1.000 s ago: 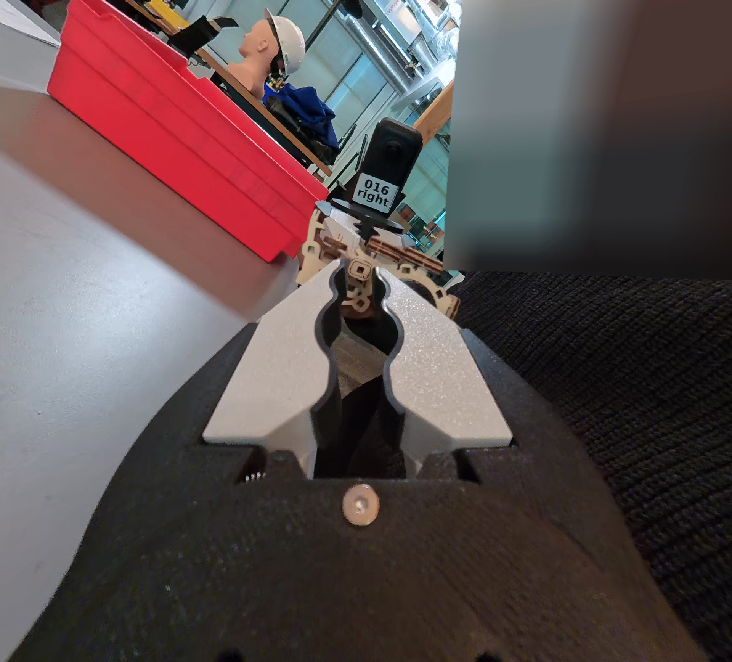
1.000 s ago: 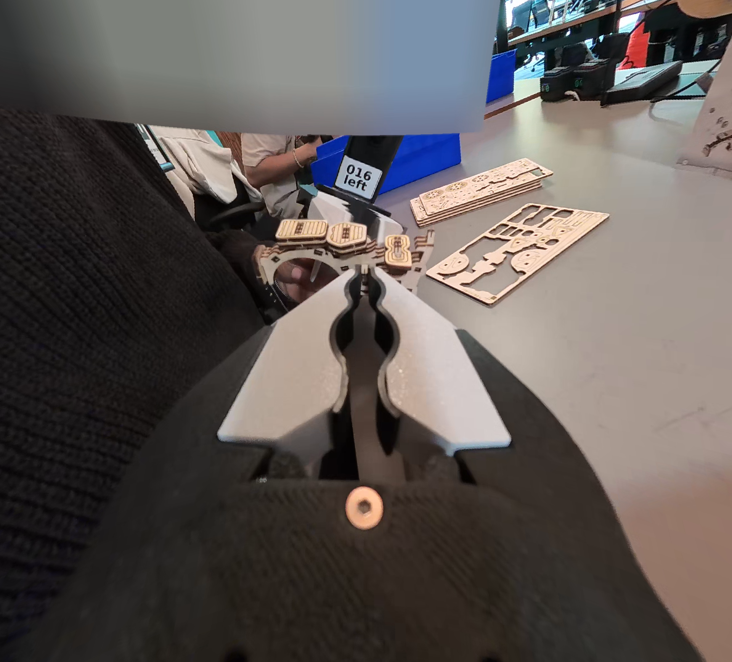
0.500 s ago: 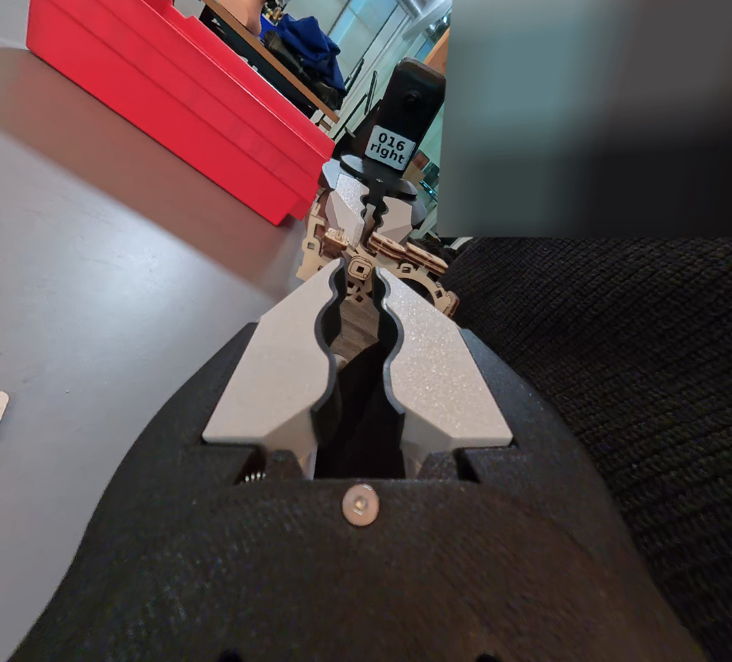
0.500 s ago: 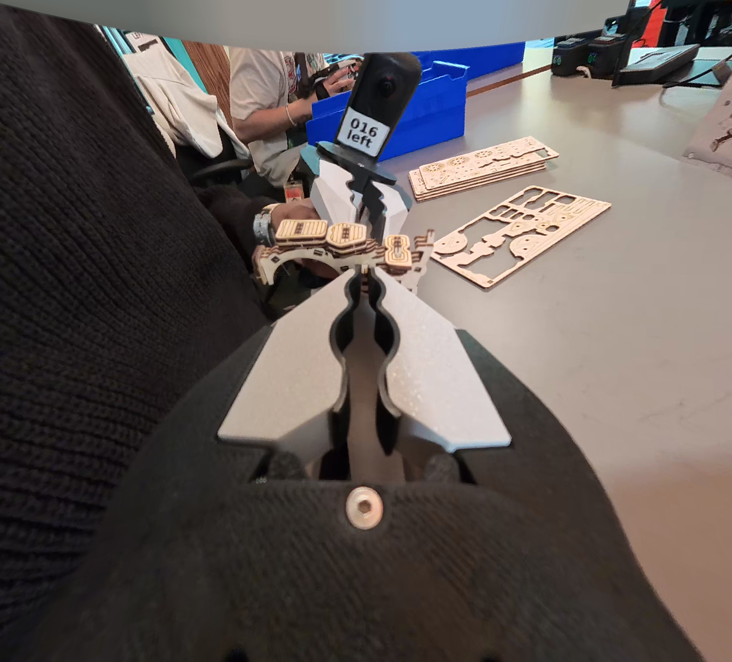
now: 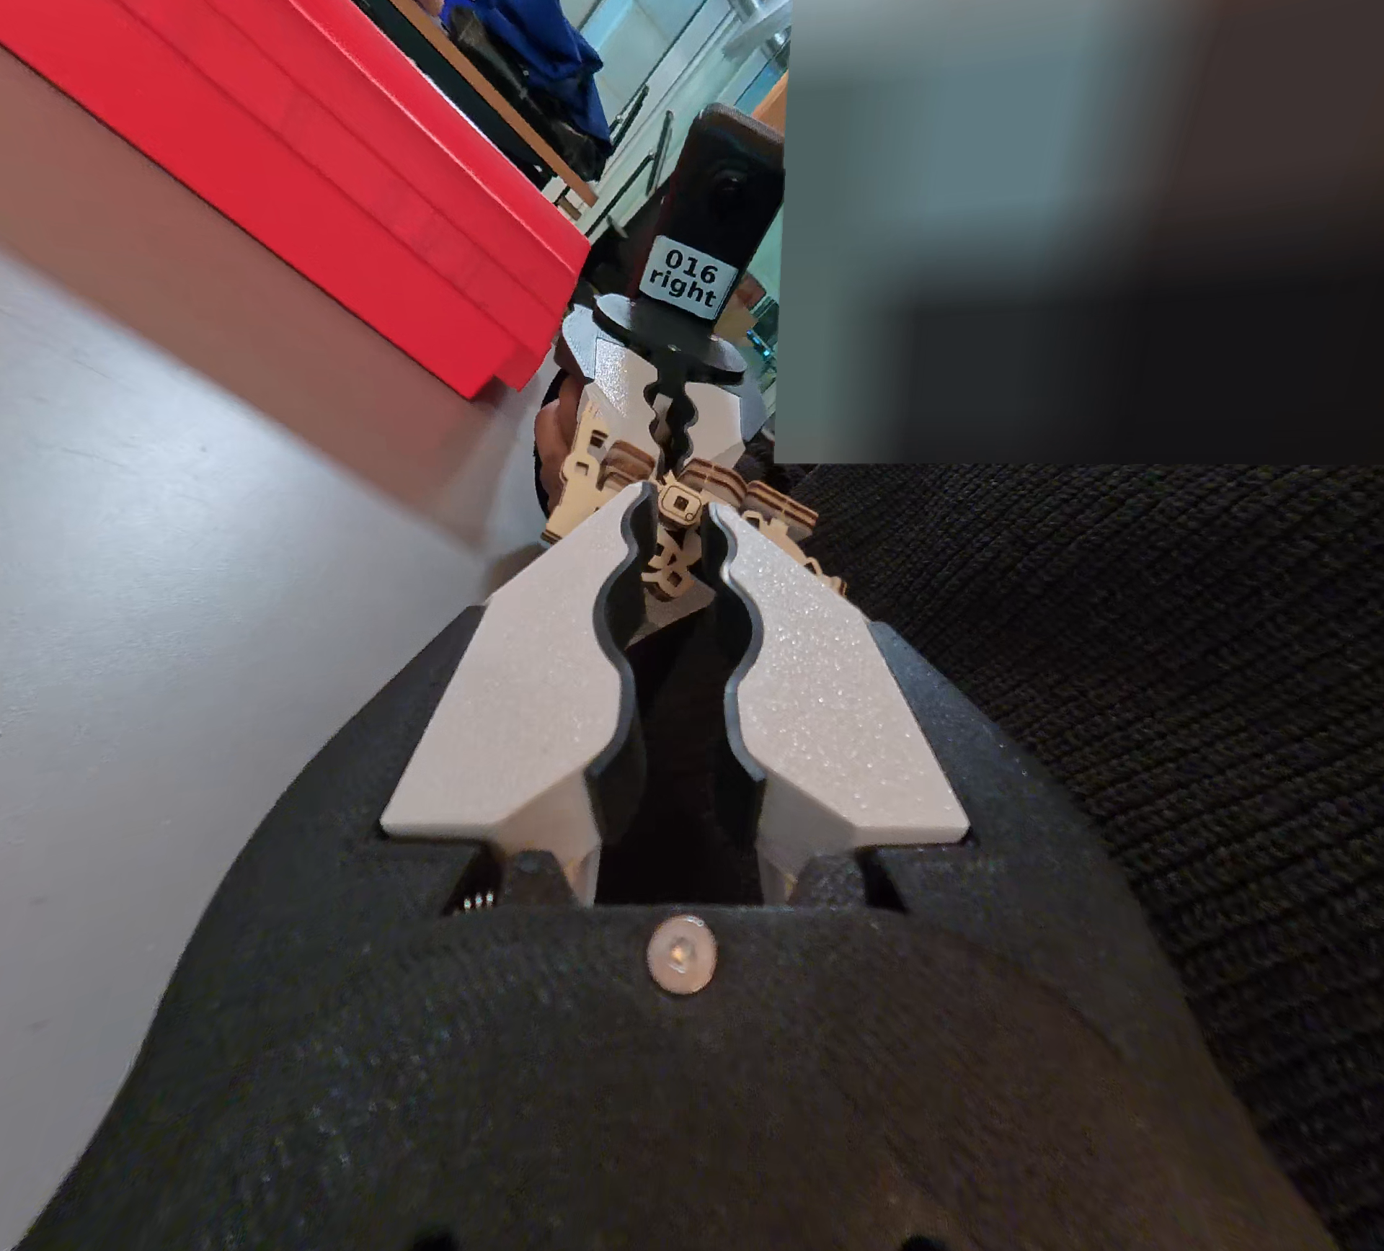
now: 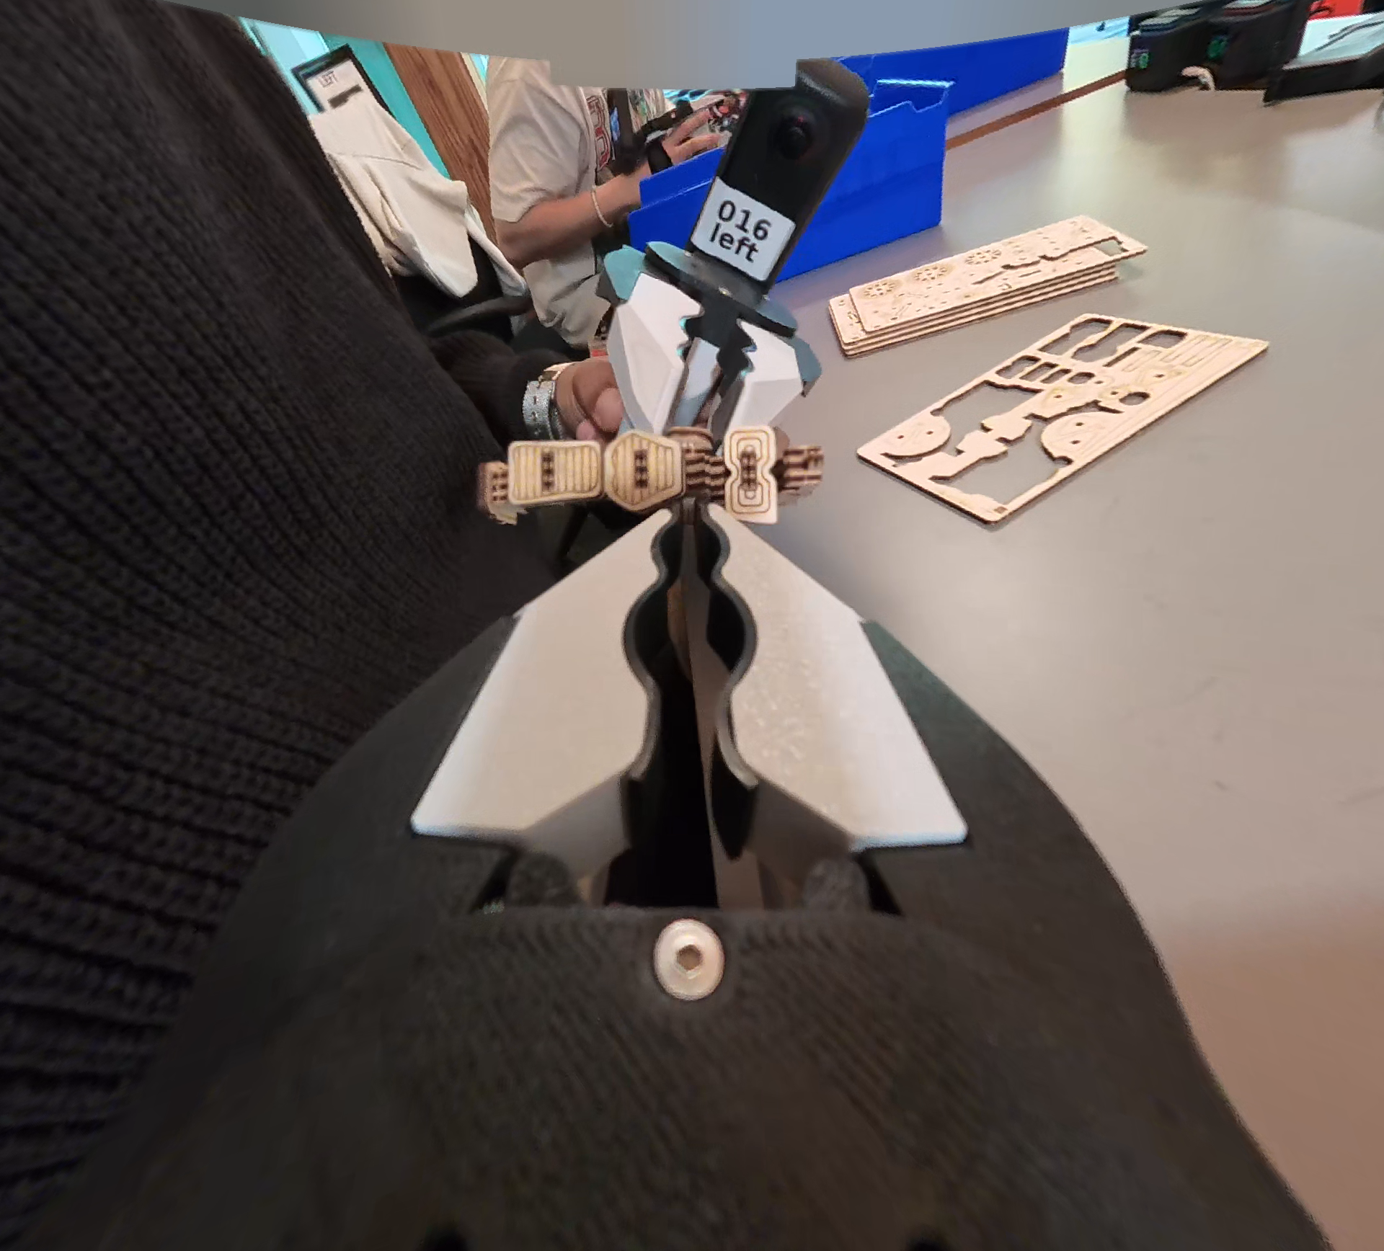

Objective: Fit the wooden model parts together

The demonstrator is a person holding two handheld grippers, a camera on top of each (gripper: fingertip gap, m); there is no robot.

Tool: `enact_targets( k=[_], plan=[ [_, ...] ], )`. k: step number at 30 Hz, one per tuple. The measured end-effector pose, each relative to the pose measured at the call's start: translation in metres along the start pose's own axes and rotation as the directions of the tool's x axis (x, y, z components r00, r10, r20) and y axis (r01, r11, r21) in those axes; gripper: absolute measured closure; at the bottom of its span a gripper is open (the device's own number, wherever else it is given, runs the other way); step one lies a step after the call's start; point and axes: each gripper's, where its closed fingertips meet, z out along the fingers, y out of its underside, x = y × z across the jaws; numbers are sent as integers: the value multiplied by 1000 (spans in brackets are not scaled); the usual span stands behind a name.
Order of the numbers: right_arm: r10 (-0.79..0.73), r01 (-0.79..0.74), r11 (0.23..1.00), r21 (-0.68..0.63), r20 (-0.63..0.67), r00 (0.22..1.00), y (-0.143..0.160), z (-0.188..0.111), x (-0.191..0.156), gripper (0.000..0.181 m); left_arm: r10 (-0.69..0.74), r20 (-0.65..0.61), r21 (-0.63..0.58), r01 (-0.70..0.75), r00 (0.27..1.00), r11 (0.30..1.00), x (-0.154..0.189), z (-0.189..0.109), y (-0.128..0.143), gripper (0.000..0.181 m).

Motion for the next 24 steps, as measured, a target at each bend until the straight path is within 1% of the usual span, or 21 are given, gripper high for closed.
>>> enact_targets(
  k=[3, 8, 14, 24],
  plan=[
    [26, -26, 1000, -11, 0, 1000, 3, 1, 3, 179, 3, 20, -15, -3, 1000, 1000, -4, -2, 2, 169],
    [48, -48, 999, -16, -11, 999, 4, 0, 8, 179, -10, 45, -4, 10, 999, 1000, -12, -3, 1, 170],
    [66, -68, 997, -48, -44, 997, 9, 2, 15, 179, -26, 78, -8, 27, 997, 1000, -20, -5, 2, 170],
    [74, -78, 995, -57, -61, 995, 11, 1, 18, 179, -47, 75, 1, 47, 996, 999, -23, -5, 3, 170]
  ],
)
